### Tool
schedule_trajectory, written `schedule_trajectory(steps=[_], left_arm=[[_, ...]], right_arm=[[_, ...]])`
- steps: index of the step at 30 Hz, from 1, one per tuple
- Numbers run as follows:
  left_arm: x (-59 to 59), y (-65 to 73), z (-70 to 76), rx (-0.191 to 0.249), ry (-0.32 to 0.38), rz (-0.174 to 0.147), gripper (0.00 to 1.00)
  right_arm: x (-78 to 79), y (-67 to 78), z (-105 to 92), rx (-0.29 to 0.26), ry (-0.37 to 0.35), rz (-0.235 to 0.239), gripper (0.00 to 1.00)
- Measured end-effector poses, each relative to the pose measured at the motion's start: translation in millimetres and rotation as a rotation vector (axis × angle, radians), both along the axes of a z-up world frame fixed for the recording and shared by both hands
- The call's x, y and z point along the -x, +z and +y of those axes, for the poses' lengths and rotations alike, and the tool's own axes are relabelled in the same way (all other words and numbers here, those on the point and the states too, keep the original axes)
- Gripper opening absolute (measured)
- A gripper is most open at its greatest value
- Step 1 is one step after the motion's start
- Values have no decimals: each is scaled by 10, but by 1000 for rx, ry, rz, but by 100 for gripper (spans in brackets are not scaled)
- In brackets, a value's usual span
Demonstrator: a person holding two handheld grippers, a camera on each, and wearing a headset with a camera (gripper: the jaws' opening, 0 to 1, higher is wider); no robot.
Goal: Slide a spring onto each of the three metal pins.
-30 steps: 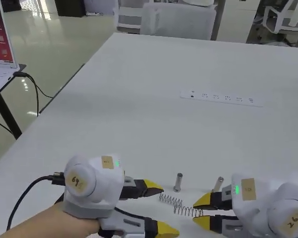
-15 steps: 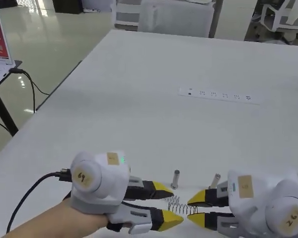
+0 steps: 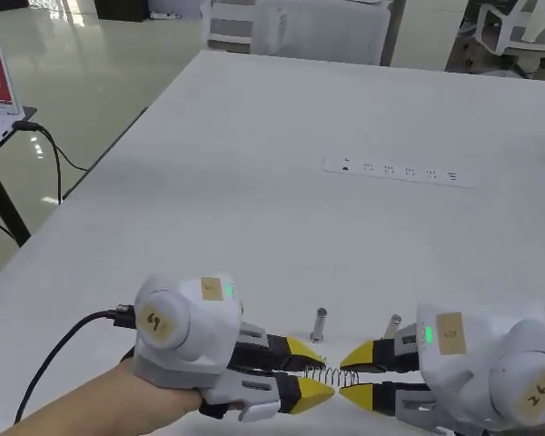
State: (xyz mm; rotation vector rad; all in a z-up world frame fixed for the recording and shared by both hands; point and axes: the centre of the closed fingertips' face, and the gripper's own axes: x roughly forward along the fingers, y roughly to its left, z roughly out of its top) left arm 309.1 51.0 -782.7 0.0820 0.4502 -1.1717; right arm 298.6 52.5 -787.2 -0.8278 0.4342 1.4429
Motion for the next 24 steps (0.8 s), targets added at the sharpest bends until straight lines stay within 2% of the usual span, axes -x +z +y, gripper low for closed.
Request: schedule_trajectory(steps=[9, 18, 24], left_arm=[[39, -5, -17, -8, -35, -18, 4], [81, -7, -41, -5, -101, -10, 3], [92, -2, -49, -9, -121, -8, 3]], right_arm=[[24, -8, -12, 2, 5, 6, 8], [45, -20, -23, -5, -10, 27, 8], [25, -38, -70, -15, -39, 43, 11]])
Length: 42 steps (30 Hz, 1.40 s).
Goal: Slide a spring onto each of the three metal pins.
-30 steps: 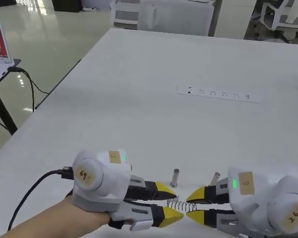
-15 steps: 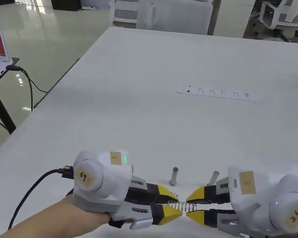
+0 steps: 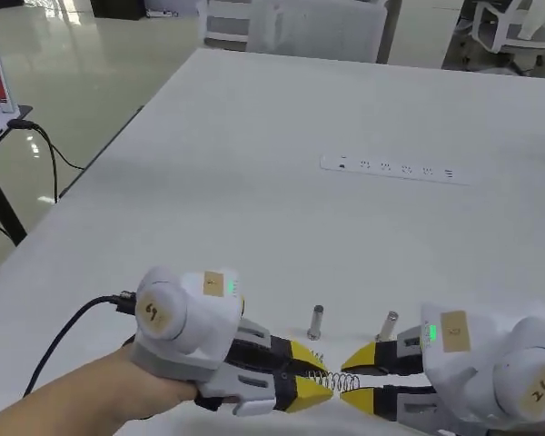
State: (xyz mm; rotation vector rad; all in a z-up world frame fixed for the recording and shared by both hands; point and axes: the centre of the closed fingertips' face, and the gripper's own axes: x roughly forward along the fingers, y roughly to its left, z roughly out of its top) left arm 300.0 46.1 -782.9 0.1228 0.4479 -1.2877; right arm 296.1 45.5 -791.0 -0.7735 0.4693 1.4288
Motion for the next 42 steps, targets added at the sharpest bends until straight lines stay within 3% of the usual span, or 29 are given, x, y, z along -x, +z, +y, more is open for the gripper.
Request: schedule_trajectory(steps=[10, 21, 28, 42], left_arm=[[16, -12, -5, -7, -11, 3, 3], [19, -20, -3, -14, -13, 6, 3], [21, -54, 17, -36, -12, -4, 3], [37, -85, 41, -54, -17, -10, 2]], right_arm=[[23, -60, -50, 2, -5, 22, 9], [29, -55, -41, 9, 18, 2, 7], [32, 31, -30, -11, 28, -9, 7], [62, 258, 85, -106, 22, 60, 7]])
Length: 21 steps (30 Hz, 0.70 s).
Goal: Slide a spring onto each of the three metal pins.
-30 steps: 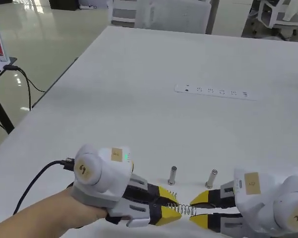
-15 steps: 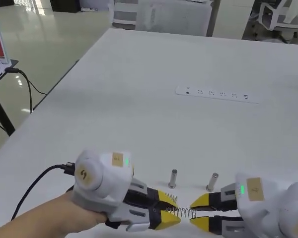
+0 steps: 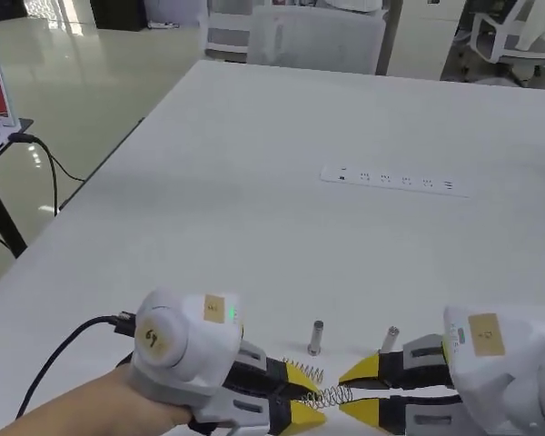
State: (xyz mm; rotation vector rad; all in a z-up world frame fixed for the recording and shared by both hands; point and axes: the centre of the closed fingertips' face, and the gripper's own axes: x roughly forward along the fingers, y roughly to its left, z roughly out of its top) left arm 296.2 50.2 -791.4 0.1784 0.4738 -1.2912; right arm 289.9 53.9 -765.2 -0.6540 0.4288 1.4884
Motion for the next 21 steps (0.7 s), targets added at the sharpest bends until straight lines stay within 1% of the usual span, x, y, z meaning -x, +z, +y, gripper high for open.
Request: schedule_trajectory(steps=[6, 7, 8, 10, 13, 16, 21], left_arm=[[3, -1, -1, 0, 1, -2, 2], [5, 1, -4, 1, 1, -2, 2], [6, 5, -13, 4, 1, -3, 2], [4, 9, -24, 4, 1, -6, 2], [-17, 10, -29, -1, 7, -15, 2], [-15, 16, -42, -1, 6, -17, 2], [-19, 23, -78, -4, 1, -26, 2]], right_arm=[[19, 57, 47, -27, -6, 26, 7], [19, 81, 61, -40, -9, 33, 7], [19, 112, 83, -60, -19, 50, 7], [12, 132, 100, -75, -29, 65, 7], [7, 138, 111, -75, -28, 54, 7], [12, 164, 137, -90, -29, 47, 7], [18, 211, 210, -99, -9, -3, 7]])
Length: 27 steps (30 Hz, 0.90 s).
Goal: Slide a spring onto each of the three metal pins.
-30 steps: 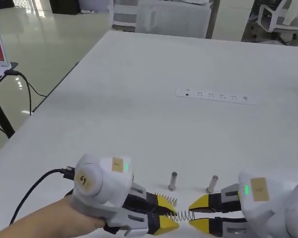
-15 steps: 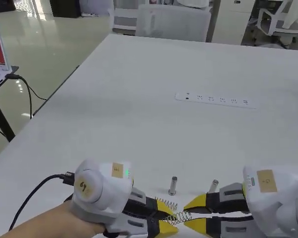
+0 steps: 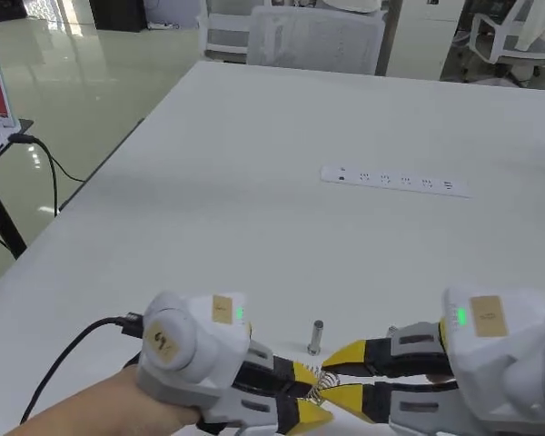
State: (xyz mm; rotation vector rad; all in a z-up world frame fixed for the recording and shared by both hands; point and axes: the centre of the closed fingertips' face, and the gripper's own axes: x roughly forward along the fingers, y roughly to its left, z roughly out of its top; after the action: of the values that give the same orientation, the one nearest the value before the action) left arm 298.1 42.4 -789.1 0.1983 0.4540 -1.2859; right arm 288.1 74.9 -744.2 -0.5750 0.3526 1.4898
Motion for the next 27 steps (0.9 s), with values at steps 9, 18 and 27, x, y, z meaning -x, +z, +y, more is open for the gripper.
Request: schedule_trajectory(steps=[9, 18, 27], left_arm=[[-45, 21, 4, 5, 18, -5, 2], [-77, 46, 15, 10, 43, 6, 3], [-59, 30, 19, 11, 55, 15, 3]], right_arm=[[-35, 27, 71, -23, -19, -42, 7], [-34, 50, 111, -43, -15, -56, 7], [-35, 37, 94, -30, 5, -79, 7]])
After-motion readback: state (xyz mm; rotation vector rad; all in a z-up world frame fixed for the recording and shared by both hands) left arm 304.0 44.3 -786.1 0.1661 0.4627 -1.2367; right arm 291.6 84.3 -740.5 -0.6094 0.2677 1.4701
